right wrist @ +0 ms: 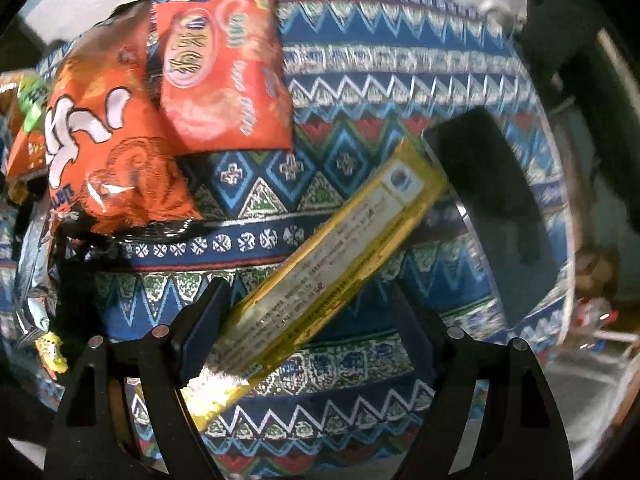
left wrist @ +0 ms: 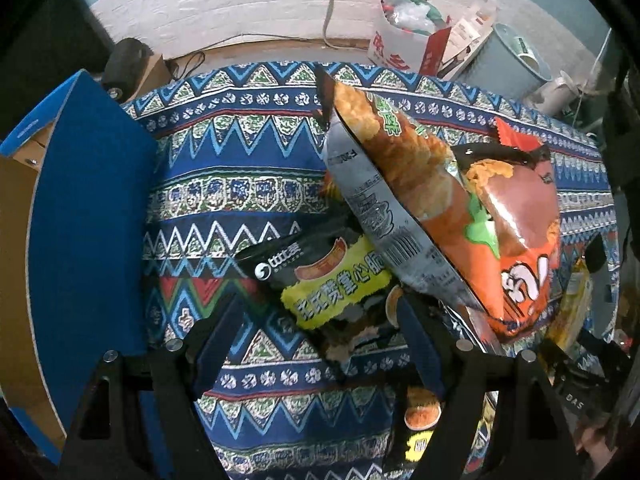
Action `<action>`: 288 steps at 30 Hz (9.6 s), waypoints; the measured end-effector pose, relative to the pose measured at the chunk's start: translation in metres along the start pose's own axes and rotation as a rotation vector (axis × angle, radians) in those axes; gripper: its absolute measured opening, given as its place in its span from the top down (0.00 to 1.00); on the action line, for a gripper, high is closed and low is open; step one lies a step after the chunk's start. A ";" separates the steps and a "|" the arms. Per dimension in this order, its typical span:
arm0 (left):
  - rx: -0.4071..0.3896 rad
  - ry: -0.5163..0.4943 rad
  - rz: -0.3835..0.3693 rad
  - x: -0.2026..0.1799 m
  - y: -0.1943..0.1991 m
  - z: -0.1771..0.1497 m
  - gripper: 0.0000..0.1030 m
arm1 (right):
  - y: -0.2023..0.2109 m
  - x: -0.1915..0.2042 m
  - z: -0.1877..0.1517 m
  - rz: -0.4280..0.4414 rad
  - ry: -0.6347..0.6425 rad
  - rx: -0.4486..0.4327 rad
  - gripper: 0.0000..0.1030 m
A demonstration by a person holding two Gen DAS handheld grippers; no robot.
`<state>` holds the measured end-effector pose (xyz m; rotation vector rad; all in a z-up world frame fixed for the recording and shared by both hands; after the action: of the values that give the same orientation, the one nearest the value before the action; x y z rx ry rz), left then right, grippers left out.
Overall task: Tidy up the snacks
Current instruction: 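Grasp the black-and-yellow bag with the left tool while the right grasps the long gold bar, then carry both snacks over the cardboard box and release them inside, then move both tools back toward the remaining snack pile, then grasp the orange chip bag with the right tool while the left grasps the black snack bag, then lift both bags and carry them over the cardboard box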
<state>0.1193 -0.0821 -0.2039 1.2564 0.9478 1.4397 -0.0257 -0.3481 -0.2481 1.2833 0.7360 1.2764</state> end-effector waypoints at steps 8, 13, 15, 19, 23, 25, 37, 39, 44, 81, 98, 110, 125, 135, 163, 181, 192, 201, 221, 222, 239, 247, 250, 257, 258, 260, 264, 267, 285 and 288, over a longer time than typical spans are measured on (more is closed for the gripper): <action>-0.013 -0.004 0.010 -0.012 -0.011 0.008 0.16 | 0.002 0.004 0.004 -0.012 0.073 -0.013 0.64; 0.022 0.048 -0.040 -0.005 -0.018 0.012 0.16 | 0.007 0.008 0.008 -0.055 0.100 -0.033 0.72; 0.036 0.059 -0.046 -0.007 -0.023 0.014 0.16 | 0.007 0.008 0.006 -0.054 0.094 -0.038 0.72; 0.053 0.030 -0.010 -0.014 -0.034 0.011 0.16 | -0.003 0.006 0.007 -0.044 0.079 -0.036 0.67; 0.023 -0.034 0.004 -0.018 -0.035 0.004 0.20 | -0.014 0.008 0.011 -0.036 0.080 -0.043 0.68; 0.010 -0.037 -0.013 -0.015 -0.033 0.001 0.33 | -0.016 0.003 0.008 -0.029 0.069 -0.048 0.69; -0.052 -0.062 -0.056 0.014 -0.006 -0.015 0.40 | 0.028 0.010 0.011 -0.042 0.087 -0.115 0.70; -0.078 -0.075 -0.045 0.016 0.003 -0.019 0.40 | 0.036 0.014 0.012 -0.036 0.092 -0.135 0.70; -0.138 -0.113 -0.012 0.025 0.025 -0.029 0.40 | 0.057 0.028 0.015 -0.031 0.117 -0.177 0.70; -0.426 -0.142 0.060 0.112 0.117 -0.065 0.40 | 0.124 0.197 0.031 0.081 0.400 -0.330 0.70; -0.452 -0.040 0.064 0.178 0.117 -0.071 0.40 | 0.109 0.306 0.044 0.170 0.521 -0.282 0.70; -0.419 0.057 0.110 0.234 0.095 -0.074 0.40 | 0.073 0.387 0.039 0.215 0.605 -0.196 0.70; -0.325 0.154 0.150 0.288 0.057 -0.077 0.40 | 0.036 0.447 0.042 0.248 0.651 -0.131 0.70; -0.233 0.180 0.211 0.303 0.031 -0.077 0.34 | 0.021 0.471 0.038 0.268 0.671 -0.094 0.70; -0.257 0.188 0.237 0.303 0.048 -0.078 0.22 | 0.015 0.475 0.040 0.312 0.653 -0.073 0.53; -0.291 0.131 0.157 0.253 0.073 -0.070 0.22 | 0.058 0.387 0.037 0.193 0.603 -0.164 0.26; -0.274 0.084 0.103 0.205 0.080 -0.060 0.22 | 0.080 0.312 0.034 0.151 0.520 -0.199 0.25; -0.221 0.035 0.042 0.162 0.077 -0.051 0.22 | 0.093 0.256 0.036 0.113 0.454 -0.231 0.25; -0.235 -0.163 0.068 0.063 0.062 -0.037 0.22 | 0.044 0.148 0.059 0.029 0.293 -0.163 0.25; -0.235 -0.171 0.064 0.058 0.060 -0.036 0.22 | 0.040 0.144 0.061 0.035 0.279 -0.164 0.25; -0.176 -0.246 0.046 0.013 0.027 -0.024 0.22 | -0.017 0.123 0.076 0.043 0.257 -0.047 0.25; -0.158 -0.249 0.022 0.002 0.024 -0.032 0.22 | -0.009 0.124 0.066 0.026 0.313 -0.061 0.54; -0.123 -0.230 -0.017 -0.002 0.024 -0.038 0.22 | 0.003 0.123 0.061 0.016 0.322 -0.083 0.57; -0.109 -0.224 -0.084 -0.020 0.036 -0.057 0.22 | 0.032 0.110 0.049 0.005 0.299 -0.135 0.57; -0.108 -0.226 -0.091 -0.024 0.038 -0.061 0.21 | 0.035 0.107 0.047 0.005 0.294 -0.136 0.57; -0.102 -0.236 -0.103 -0.032 0.038 -0.066 0.21 | 0.040 0.100 0.041 0.001 0.284 -0.141 0.57; -0.092 -0.268 -0.115 -0.052 0.042 -0.076 0.21 | 0.049 0.084 0.029 0.005 0.250 -0.146 0.57; -0.089 -0.264 -0.141 -0.063 0.044 -0.084 0.21 | 0.055 0.073 0.024 0.009 0.233 -0.156 0.57; 0.046 -0.291 -0.129 -0.099 -0.010 -0.092 0.21 | 0.065 0.057 0.019 0.030 0.208 -0.187 0.57; 0.025 -0.305 -0.143 -0.094 -0.011 -0.098 0.40 | 0.064 0.060 0.019 0.028 0.212 -0.188 0.57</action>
<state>0.0244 -0.1671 -0.2526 1.3522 0.8307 1.0910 -0.0116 -0.3085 -0.1687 1.0199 0.7290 1.4841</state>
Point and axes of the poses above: each gripper's, at about its wrist camera, not at the fingertips, and y roughly against the way its jaws point, x to its left, z to its top, the point moved 1 cm from there along -y, roughly the way its jaws point, and after that the axes turned 15 degrees about z, right-handed, at the moved point
